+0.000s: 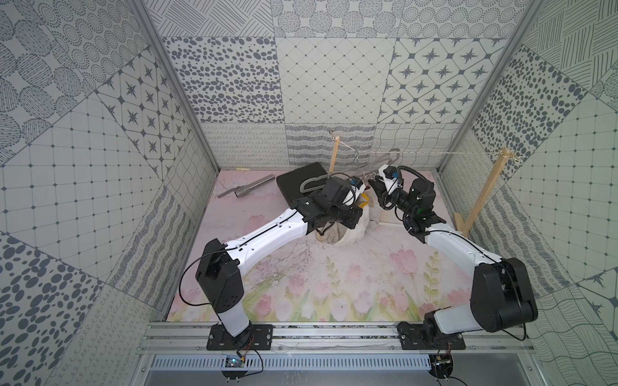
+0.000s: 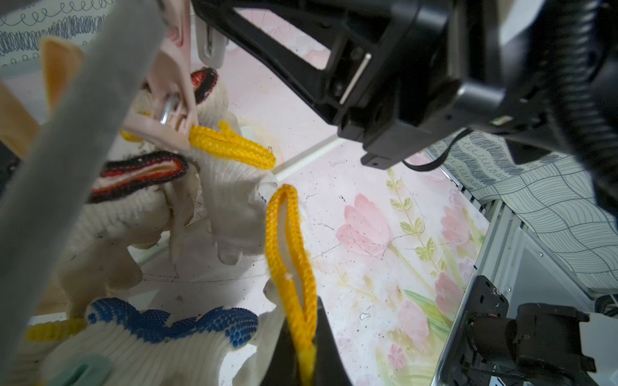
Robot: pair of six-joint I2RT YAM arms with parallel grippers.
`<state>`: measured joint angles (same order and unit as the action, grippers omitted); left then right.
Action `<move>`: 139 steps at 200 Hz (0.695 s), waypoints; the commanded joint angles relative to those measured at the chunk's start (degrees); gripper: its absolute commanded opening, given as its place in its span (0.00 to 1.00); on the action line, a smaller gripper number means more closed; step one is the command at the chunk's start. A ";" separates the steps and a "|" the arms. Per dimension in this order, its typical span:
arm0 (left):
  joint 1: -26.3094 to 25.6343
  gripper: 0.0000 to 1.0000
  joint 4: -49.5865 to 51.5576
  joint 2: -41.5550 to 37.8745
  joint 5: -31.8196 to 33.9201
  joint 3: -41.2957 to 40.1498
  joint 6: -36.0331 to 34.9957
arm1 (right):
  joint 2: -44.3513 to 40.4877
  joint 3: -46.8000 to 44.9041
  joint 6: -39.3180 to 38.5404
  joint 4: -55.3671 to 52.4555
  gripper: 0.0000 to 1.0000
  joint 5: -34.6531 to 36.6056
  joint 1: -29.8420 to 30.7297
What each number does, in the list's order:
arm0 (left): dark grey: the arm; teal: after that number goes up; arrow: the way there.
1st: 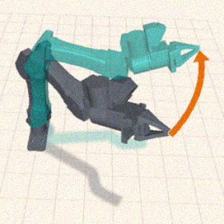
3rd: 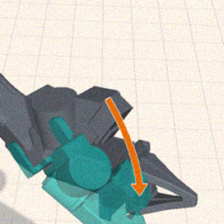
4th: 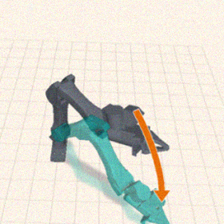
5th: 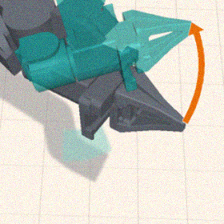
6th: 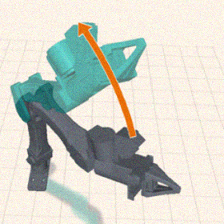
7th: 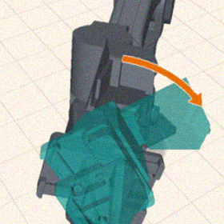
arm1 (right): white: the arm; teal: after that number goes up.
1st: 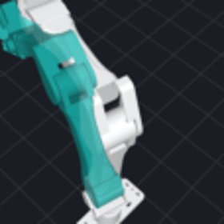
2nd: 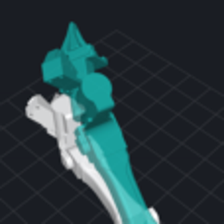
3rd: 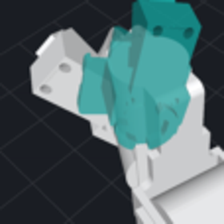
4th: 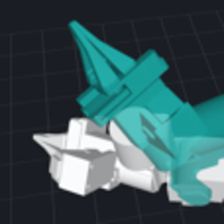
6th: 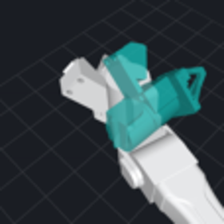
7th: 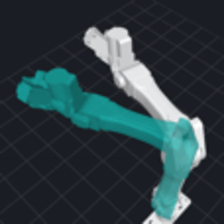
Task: Clip the gloves onto a hanger to dry
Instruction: Open the clamp at the hanger.
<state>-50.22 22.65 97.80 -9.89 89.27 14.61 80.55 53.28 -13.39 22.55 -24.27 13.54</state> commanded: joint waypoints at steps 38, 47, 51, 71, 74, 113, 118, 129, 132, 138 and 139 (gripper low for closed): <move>-3.59 0.00 -9.91 4.97 6.17 4.12 6.39 | -10.09 3.01 9.42 -18.41 0.15 -2.76 0.29; -3.65 0.00 -11.07 5.84 5.96 4.49 5.82 | -11.39 2.41 10.17 -19.56 0.14 -2.78 0.35; -3.62 0.00 -11.42 6.20 6.02 4.61 5.70 | -12.01 2.05 10.65 -19.85 0.13 -2.80 0.32; -3.62 0.00 -13.48 7.78 5.82 5.30 5.34 | -14.67 0.36 11.56 -20.78 0.11 -2.56 0.35; -3.66 0.00 -13.97 8.02 5.84 5.30 5.22 | -14.99 0.15 11.64 -20.80 0.11 -2.57 0.35; -2.36 0.00 -12.68 10.28 8.62 7.05 5.00 | -17.04 -1.36 11.34 -22.41 0.08 -2.61 0.29; -2.06 0.00 -13.20 10.10 8.58 6.48 5.29 | -17.05 -1.34 11.27 -22.82 0.07 -2.77 0.26; -1.60 0.00 -15.30 9.49 7.99 4.70 5.49 | -17.10 -1.30 11.20 -23.42 0.05 -3.10 0.28; -1.51 0.00 -15.85 9.37 7.80 4.22 5.45 | -17.04 -1.27 11.26 -23.42 0.04 -3.20 0.26; -1.34 0.00 -16.91 9.05 7.30 3.47 5.35 | -17.04 -1.35 11.27 -23.43 0.03 -3.41 0.19; -1.31 0.00 -17.06 9.06 7.15 3.37 5.30 | -17.02 -1.34 11.28 -23.43 0.03 -3.41 0.18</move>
<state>-52.95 12.78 107.33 -4.27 94.61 19.07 64.64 52.38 -2.79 -0.99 -25.15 13.47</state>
